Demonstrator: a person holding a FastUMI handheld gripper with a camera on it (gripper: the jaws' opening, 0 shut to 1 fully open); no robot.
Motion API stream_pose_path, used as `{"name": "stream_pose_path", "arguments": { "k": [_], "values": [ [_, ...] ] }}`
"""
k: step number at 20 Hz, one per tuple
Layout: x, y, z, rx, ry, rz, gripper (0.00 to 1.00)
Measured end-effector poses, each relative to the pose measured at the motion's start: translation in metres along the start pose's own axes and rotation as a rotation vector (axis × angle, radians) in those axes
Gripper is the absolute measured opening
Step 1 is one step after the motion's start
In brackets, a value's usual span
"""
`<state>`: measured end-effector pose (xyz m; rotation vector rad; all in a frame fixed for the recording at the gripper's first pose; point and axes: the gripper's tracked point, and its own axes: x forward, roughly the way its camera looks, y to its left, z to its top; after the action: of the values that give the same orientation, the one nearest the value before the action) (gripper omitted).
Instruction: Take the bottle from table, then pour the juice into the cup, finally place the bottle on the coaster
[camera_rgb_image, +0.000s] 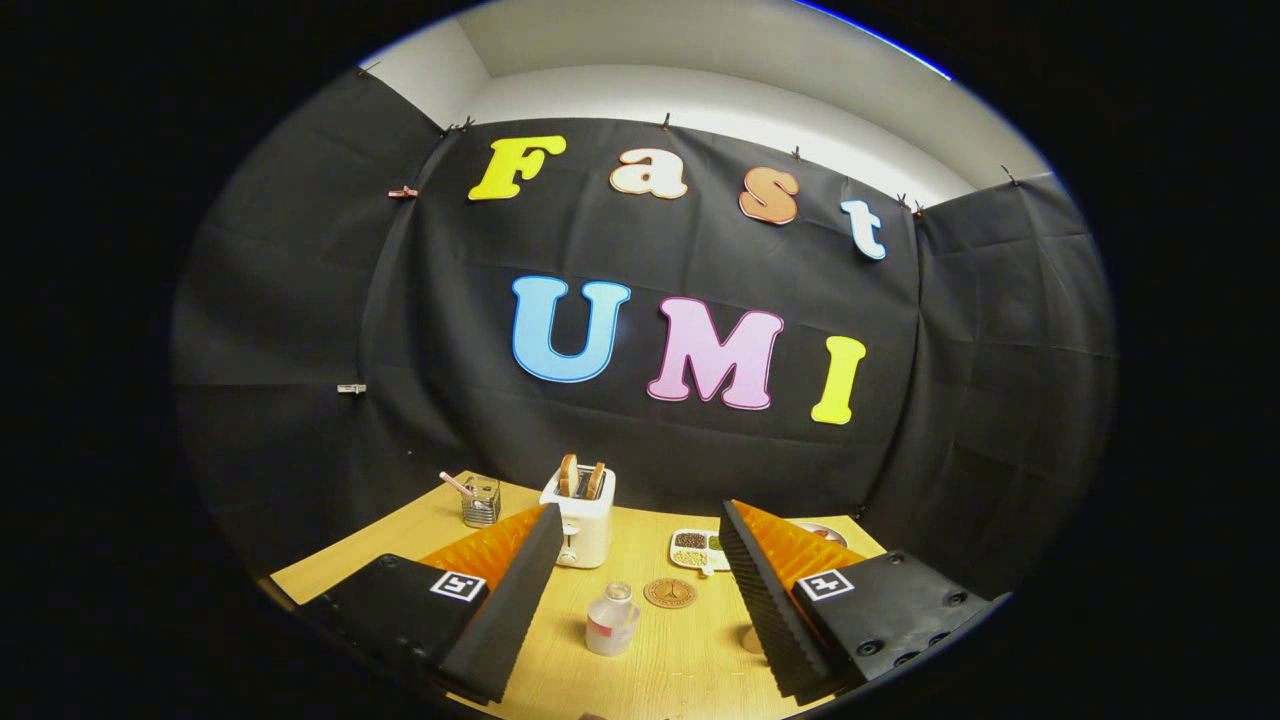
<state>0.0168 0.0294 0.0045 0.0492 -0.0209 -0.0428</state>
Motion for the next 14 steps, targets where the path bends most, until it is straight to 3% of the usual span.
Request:
{"name": "stream_pose_path", "arguments": {
  "k": [14],
  "values": [
    [0.018, 0.039, -0.037, 0.03, 0.042, 0.0, 0.97]
  ]
}}
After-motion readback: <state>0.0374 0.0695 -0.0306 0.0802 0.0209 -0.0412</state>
